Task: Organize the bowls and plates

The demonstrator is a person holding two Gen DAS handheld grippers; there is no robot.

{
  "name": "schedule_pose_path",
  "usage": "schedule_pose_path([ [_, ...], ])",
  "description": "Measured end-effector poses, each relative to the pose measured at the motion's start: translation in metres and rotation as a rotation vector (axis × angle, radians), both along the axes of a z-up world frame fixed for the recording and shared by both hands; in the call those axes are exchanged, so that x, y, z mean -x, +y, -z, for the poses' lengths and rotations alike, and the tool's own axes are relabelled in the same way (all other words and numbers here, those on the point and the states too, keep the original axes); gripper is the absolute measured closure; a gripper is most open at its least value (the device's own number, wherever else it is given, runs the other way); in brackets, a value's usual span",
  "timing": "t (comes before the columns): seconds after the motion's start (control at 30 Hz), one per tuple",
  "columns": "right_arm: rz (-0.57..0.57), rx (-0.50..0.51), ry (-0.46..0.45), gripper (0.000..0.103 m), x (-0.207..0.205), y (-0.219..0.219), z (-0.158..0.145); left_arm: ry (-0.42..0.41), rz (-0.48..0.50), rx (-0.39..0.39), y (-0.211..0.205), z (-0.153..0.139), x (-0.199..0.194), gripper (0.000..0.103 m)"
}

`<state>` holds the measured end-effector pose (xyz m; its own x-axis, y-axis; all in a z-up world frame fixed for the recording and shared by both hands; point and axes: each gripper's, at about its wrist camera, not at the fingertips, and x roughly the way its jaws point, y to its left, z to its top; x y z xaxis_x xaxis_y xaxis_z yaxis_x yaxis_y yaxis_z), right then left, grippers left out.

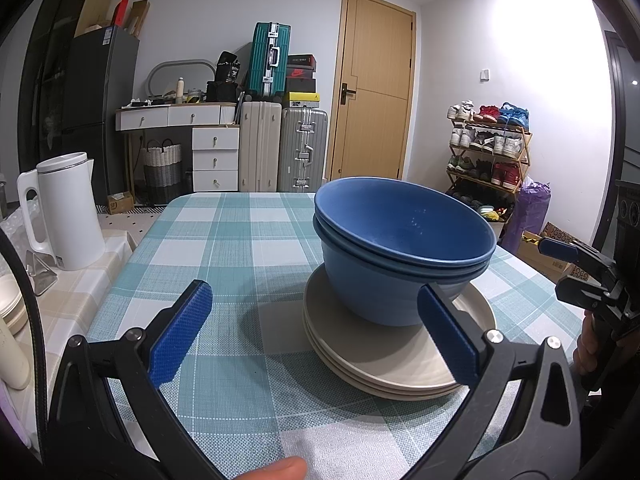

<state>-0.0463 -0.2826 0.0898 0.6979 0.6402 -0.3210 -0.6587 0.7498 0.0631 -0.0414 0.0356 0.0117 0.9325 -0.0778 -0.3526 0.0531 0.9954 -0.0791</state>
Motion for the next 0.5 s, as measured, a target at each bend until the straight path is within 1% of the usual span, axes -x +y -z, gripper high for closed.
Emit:
schedule_pose_path([
  [0.5, 0.000, 0.000, 0.001, 0.001, -0.0003, 0.0000, -0.0004, 0.000, 0.000, 0.000, 0.0003, -0.0004, -0.0001, 0.000],
])
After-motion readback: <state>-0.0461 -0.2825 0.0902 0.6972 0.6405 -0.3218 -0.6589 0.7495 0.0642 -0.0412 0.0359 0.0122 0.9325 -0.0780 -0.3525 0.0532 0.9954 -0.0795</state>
